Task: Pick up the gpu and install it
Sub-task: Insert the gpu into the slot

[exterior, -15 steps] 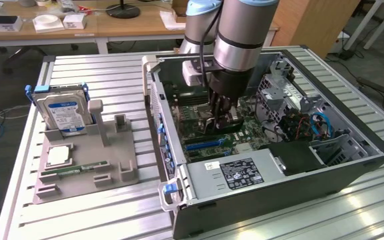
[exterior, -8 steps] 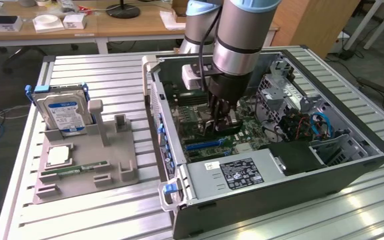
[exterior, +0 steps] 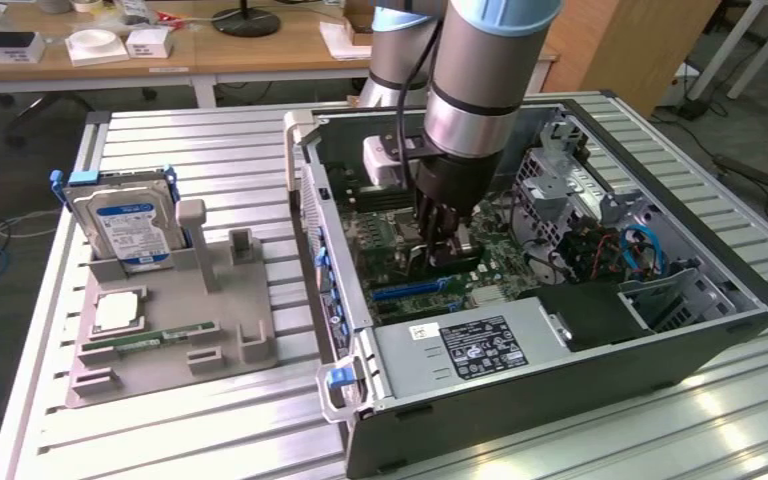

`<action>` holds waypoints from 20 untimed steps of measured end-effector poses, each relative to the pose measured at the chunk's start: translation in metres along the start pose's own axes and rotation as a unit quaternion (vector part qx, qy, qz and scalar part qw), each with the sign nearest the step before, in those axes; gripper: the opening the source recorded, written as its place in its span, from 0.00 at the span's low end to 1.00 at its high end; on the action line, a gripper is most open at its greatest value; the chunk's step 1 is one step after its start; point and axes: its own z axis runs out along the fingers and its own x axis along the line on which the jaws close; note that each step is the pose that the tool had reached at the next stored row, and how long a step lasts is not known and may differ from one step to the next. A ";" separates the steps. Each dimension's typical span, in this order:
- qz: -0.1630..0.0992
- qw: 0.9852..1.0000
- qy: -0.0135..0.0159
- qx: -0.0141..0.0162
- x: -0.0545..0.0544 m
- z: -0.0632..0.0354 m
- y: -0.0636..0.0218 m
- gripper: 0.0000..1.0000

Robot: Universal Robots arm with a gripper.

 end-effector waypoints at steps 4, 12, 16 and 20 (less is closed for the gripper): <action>0.000 1.000 0.000 0.000 0.000 0.0036 0.0000 0.27; 0.000 1.000 0.000 0.000 0.000 0.0076 0.0000 0.27; 0.000 1.000 0.000 0.000 -0.001 0.0080 0.0001 0.27; 0.000 1.000 0.000 0.000 -0.001 0.0083 0.0002 0.27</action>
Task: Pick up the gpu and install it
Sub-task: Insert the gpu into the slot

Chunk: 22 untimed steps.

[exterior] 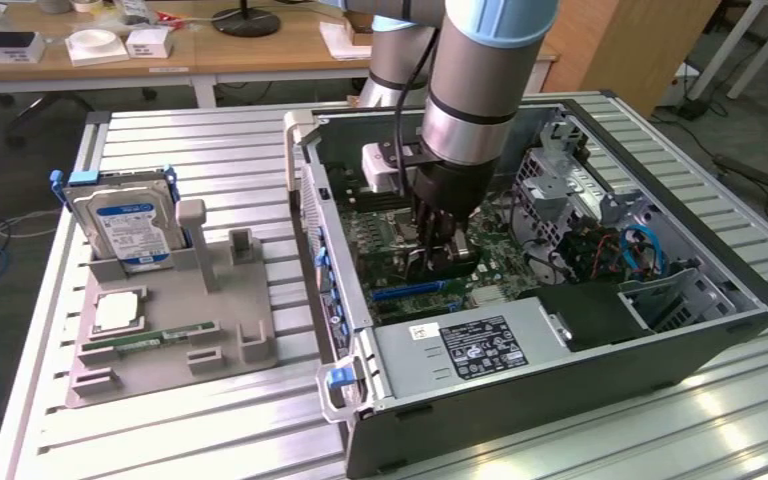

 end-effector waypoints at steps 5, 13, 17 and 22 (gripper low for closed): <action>0.000 1.000 0.000 0.000 0.000 0.0020 0.0005 0.27; 0.000 1.000 0.000 0.000 0.000 0.0061 0.0008 0.27; 0.000 1.000 0.000 0.000 0.000 0.0076 0.0010 0.27; 0.000 1.000 0.000 0.000 -0.001 0.0082 0.0019 0.27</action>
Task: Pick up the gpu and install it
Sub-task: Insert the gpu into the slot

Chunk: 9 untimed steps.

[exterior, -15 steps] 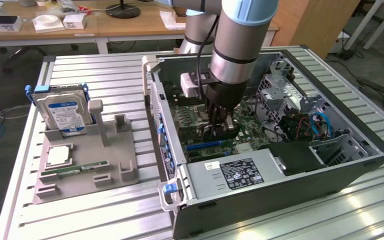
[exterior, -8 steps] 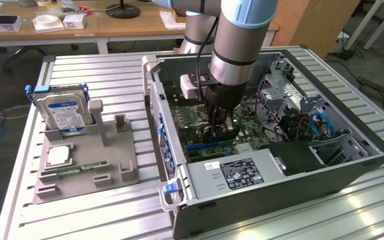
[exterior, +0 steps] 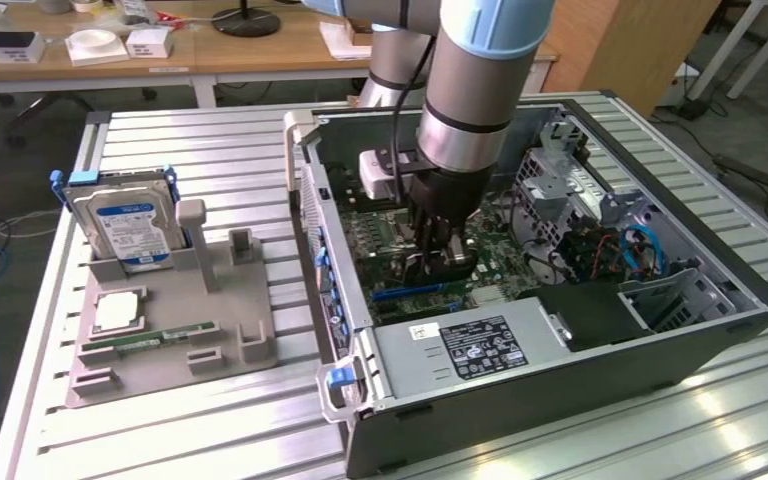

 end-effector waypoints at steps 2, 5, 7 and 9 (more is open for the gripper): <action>0.000 1.000 0.000 0.000 0.000 0.0000 0.0005 0.27; 0.000 1.000 0.000 0.000 0.000 0.0001 0.0016 0.27; 0.000 1.000 0.000 0.000 -0.001 0.0004 0.0024 0.27; 0.000 1.000 0.000 0.000 -0.001 0.0006 0.0030 0.27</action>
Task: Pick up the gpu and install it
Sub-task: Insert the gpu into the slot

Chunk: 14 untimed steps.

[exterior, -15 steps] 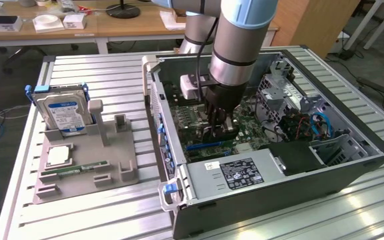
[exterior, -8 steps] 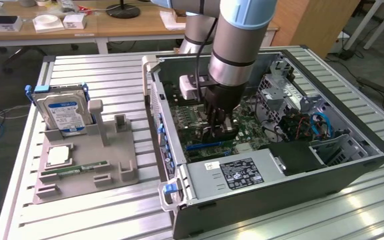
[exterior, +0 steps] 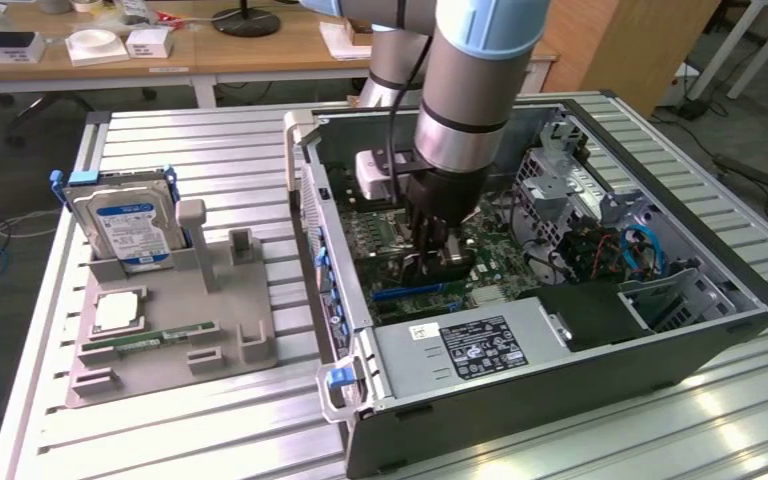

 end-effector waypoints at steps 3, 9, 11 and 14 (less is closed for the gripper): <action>0.000 1.000 0.000 0.000 0.000 0.0004 0.0012 0.27; 0.000 1.000 0.000 0.000 0.000 0.0007 0.0020 0.27; 0.000 1.000 0.000 0.000 0.000 0.0012 0.0021 0.27; 0.000 1.000 0.000 0.000 0.000 0.0030 0.0022 0.27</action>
